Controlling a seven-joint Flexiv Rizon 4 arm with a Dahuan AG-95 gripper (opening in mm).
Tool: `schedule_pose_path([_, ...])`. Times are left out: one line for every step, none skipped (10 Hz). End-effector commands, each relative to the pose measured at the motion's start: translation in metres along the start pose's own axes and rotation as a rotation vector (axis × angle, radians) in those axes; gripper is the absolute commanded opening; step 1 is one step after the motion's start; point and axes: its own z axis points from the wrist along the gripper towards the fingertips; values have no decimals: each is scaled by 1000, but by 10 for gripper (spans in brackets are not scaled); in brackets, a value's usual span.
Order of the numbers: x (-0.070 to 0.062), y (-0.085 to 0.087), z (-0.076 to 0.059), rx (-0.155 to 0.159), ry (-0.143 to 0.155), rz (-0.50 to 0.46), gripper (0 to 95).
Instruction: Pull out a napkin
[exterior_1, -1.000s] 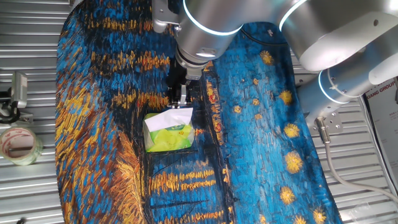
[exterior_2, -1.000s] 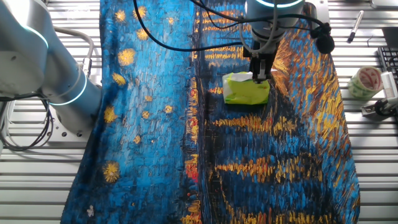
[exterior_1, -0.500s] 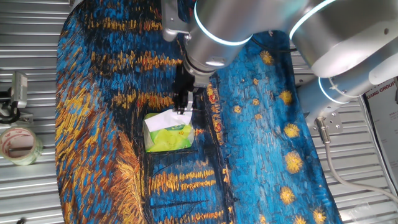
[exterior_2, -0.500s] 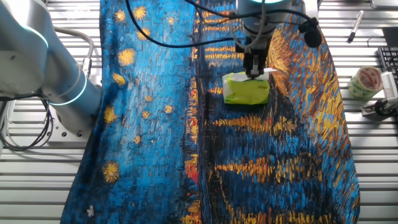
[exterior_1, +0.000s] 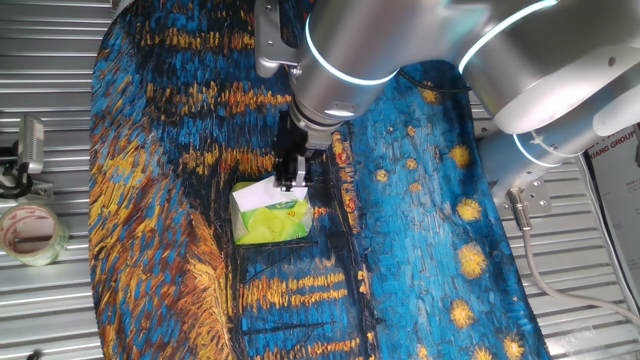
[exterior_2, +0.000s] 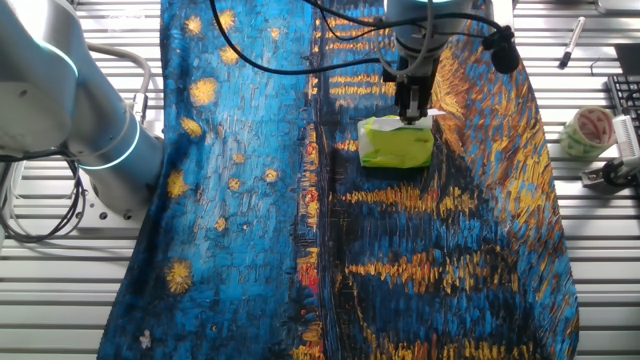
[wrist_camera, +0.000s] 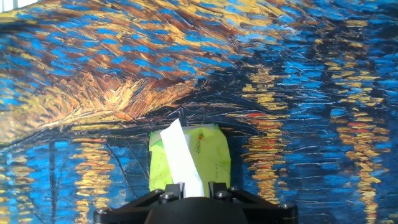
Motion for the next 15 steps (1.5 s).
schedule_pose_path([0, 0, 3, 0, -3, -7, 190])
schedule_pose_path([0, 0, 4, 2, -3, -5, 190])
schedule_pose_path([0, 0, 5, 4, -4, -6, 190])
schedule_pose_path([0, 0, 5, 2, -6, -15, 380])
schedule_pose_path([0, 0, 5, -1, -7, -18, 380])
schedule_pose_path([0, 0, 5, -1, -7, -22, 380])
schedule_pose_path([0, 0, 5, -3, -7, -23, 570])
schedule_pose_path([0, 0, 5, -2, -7, -24, 570])
schedule_pose_path([0, 0, 6, -2, -7, -25, 570])
schedule_pose_path([0, 0, 8, -3, -8, -25, 570])
schedule_pose_path([0, 0, 11, -3, -10, -25, 570])
schedule_pose_path([0, 0, 13, -5, -15, -24, 570])
schedule_pose_path([0, 0, 14, -3, -14, -25, 570])
schedule_pose_path([0, 0, 15, -3, -14, -25, 570])
schedule_pose_path([0, 0, 16, -5, -14, -24, 570])
